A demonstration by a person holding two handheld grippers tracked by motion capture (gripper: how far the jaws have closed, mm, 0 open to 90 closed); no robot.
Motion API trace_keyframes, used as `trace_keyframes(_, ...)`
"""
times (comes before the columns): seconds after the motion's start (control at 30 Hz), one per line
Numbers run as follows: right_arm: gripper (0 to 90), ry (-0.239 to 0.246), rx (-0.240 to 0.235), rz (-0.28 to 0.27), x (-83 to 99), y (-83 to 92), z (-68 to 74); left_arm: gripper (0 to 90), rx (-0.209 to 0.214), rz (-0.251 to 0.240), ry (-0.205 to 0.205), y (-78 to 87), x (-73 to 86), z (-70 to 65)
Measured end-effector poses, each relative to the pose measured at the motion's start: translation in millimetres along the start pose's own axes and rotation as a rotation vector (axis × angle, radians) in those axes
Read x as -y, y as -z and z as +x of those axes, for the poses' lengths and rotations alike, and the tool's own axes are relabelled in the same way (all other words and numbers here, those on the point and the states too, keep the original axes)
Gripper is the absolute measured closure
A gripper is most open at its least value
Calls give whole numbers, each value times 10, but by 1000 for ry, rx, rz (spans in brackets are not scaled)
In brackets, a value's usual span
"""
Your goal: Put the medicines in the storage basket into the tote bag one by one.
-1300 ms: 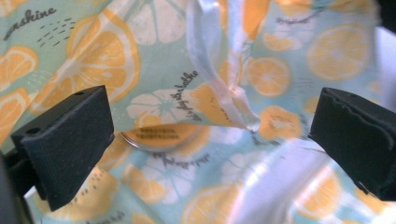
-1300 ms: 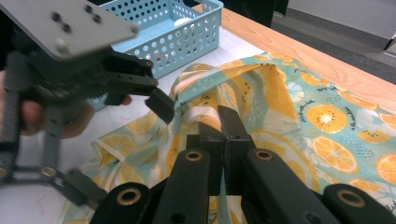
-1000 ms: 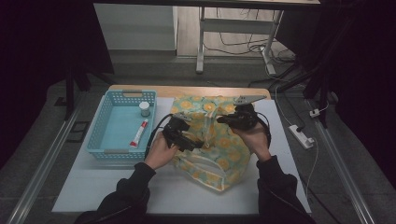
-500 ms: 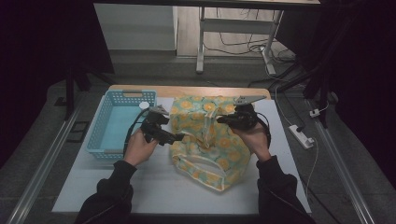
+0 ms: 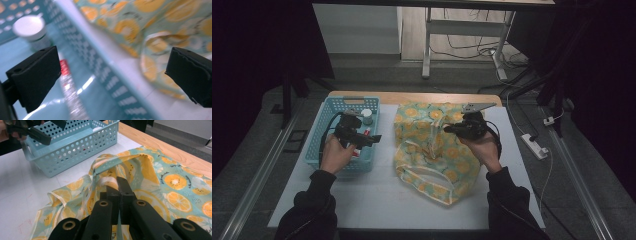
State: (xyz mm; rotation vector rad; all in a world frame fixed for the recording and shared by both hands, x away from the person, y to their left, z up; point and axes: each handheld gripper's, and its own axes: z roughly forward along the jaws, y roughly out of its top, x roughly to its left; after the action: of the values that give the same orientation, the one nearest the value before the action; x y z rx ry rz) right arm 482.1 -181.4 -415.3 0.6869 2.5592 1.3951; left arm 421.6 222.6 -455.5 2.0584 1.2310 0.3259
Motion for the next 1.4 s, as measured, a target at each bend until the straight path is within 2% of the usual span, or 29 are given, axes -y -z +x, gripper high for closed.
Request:
trace_keyframes(0.17,900,1,-1,3,3,-6,1,2,-44,37,31,-16,60,182)
trace_keyframes(0.23,900,1,-1,2,4,-9,0,2,-39,54,48,-41,77,258)
trace_keyframes(0.4,900,0,-2,4,6,-17,4,1,-42,128,44,-145,90,387)
trace_keyframes(0.6,900,1,-2,5,6,-13,3,0,-47,225,22,-321,84,416)
trace_keyframes(0.7,900,3,-2,5,5,-11,6,0,-43,268,28,-418,102,432)
trace_keyframes(0.77,900,3,-3,5,4,-8,7,0,-56,309,24,-478,114,437)
trace_keyframes(0.93,900,2,-2,3,5,-4,6,2,-71,375,22,-561,127,443)
trace_keyframes(1.07,900,5,-2,3,3,-1,11,76,-105,427,15,-602,143,425)
trace_keyframes(1.13,900,6,-2,3,3,0,12,198,-101,436,8,-616,147,417)
trace_keyframes(1.17,900,5,-4,2,3,0,11,231,-99,446,3,-625,145,409)
trace_keyframes(1.27,900,3,-2,1,4,2,12,363,-87,435,3,-616,135,401)
trace_keyframes(1.4,900,6,-2,4,2,1,16,460,-86,425,9,-600,136,411)
